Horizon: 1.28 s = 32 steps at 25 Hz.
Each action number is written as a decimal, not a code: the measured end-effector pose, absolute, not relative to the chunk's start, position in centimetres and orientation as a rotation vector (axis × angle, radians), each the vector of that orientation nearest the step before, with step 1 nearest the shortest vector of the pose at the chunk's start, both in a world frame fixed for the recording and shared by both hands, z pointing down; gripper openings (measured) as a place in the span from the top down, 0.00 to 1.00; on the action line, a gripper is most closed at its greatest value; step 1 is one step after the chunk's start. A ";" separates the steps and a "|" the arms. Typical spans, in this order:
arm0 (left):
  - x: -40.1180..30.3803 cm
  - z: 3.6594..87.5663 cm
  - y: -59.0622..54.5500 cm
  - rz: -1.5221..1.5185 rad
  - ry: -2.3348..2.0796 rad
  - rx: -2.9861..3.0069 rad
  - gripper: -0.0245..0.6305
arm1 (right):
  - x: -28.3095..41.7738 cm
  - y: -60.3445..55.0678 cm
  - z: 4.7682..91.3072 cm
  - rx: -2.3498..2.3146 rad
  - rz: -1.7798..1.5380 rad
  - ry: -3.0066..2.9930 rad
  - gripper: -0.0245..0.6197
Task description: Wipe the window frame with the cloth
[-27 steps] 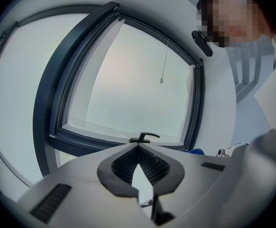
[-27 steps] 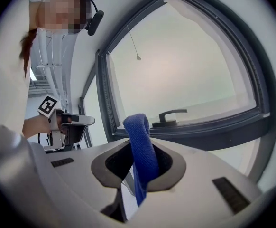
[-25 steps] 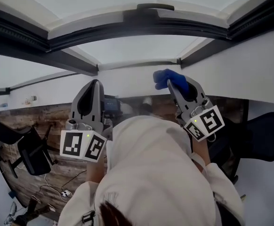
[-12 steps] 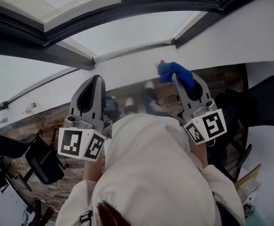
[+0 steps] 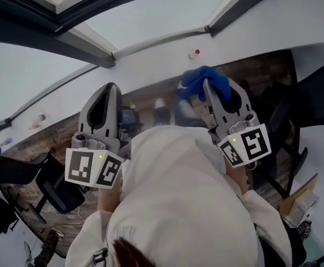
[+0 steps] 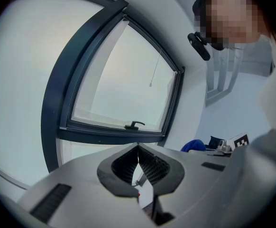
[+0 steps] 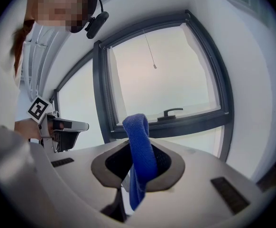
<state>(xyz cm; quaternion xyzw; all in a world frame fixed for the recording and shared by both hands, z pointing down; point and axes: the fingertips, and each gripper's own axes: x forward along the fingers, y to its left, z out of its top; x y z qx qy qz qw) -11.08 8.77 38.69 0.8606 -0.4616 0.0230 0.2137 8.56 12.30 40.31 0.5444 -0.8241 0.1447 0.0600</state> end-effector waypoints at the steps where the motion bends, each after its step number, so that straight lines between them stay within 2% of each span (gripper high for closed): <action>1: -11.3 38.7 9.0 0.058 -1.279 2.387 0.95 | 8.3 12.4 40.2 1.651 0.431 -2.492 0.88; 10: -12.7 38.7 10.2 0.016 -1.323 2.340 0.95 | 6.6 12.4 39.5 1.585 0.394 -2.512 0.88; 23: -9.7 38.6 9.3 0.023 -1.270 2.365 0.95 | 10.7 12.6 39.6 1.705 0.386 -2.440 0.88; 32: -8.5 38.4 8.9 0.041 -1.204 2.416 0.95 | 10.3 13.2 40.3 1.711 0.393 -2.415 0.88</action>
